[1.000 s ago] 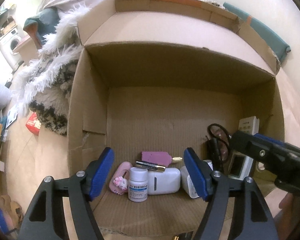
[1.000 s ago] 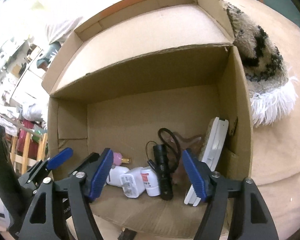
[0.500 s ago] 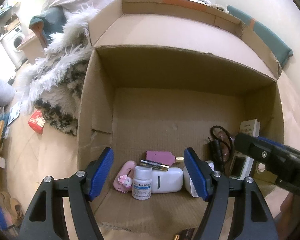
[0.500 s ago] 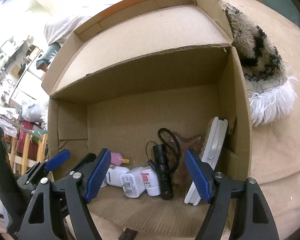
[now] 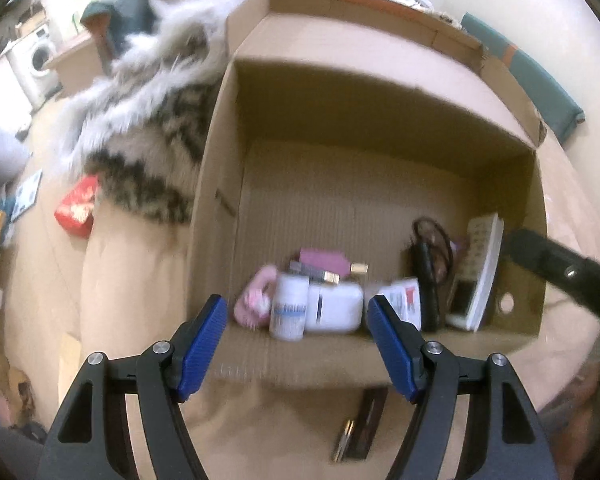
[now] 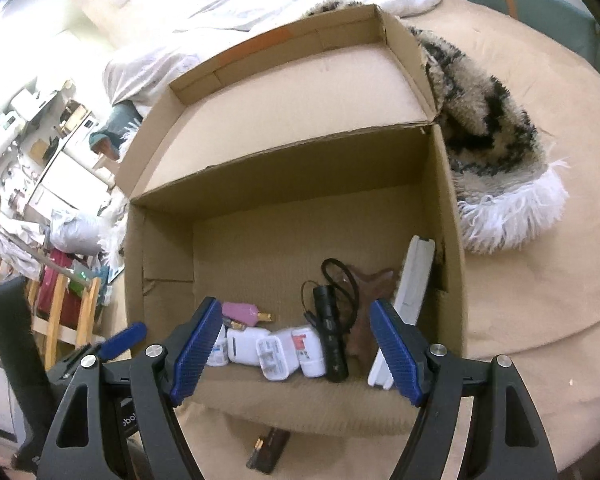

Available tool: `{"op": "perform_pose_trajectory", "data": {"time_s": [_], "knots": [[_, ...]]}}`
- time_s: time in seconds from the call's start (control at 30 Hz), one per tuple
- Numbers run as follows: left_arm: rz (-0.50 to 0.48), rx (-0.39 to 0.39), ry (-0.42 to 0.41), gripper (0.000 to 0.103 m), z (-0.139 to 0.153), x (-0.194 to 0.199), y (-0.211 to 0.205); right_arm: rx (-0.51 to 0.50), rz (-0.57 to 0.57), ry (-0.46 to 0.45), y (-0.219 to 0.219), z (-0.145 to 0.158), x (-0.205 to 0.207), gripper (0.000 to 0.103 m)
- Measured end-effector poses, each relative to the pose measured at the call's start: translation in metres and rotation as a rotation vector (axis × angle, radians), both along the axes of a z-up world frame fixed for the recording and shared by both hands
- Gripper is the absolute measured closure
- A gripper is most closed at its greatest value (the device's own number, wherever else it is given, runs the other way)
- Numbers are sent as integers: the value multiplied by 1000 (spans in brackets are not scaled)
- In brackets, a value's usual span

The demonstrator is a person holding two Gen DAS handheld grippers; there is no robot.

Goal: Organize rigid objects
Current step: 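Open both tools and withdraw them from the box, then grasp the gold AA battery with the left tool while the right tool grasps the black battery pack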

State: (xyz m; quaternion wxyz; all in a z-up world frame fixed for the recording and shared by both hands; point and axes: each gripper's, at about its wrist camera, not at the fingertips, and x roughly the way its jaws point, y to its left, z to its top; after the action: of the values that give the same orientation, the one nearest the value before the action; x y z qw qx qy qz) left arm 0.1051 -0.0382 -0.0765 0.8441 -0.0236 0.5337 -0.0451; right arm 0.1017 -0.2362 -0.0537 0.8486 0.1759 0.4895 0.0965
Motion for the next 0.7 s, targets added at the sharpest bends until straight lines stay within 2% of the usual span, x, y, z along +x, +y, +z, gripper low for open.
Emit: {"op": "perform_pose_trajectory", "data": {"time_s": [0.13,0.23,0.37,0.5,0.6,0.7], "knots": [[-1,12,3,33,-2,-18,4,12,-1,11,-2,-1,-18,22],[-23,67,-32,33,3,-32,0,-17,7,-11,0,2,-33,22],[-38,40,-11,33,0,-42,5,-31,55,-8,6,1,-47,22],[-44,53,39,33,-14,-47,6,-33,84,20,7,-7,-60,22],[-53,21,126,33,-31,-48,7,-19,104,45,4,-14,-65,22],[-102,-14,214,33,-48,-52,-3,30,121,86,-1,-22,-67,22]]}}
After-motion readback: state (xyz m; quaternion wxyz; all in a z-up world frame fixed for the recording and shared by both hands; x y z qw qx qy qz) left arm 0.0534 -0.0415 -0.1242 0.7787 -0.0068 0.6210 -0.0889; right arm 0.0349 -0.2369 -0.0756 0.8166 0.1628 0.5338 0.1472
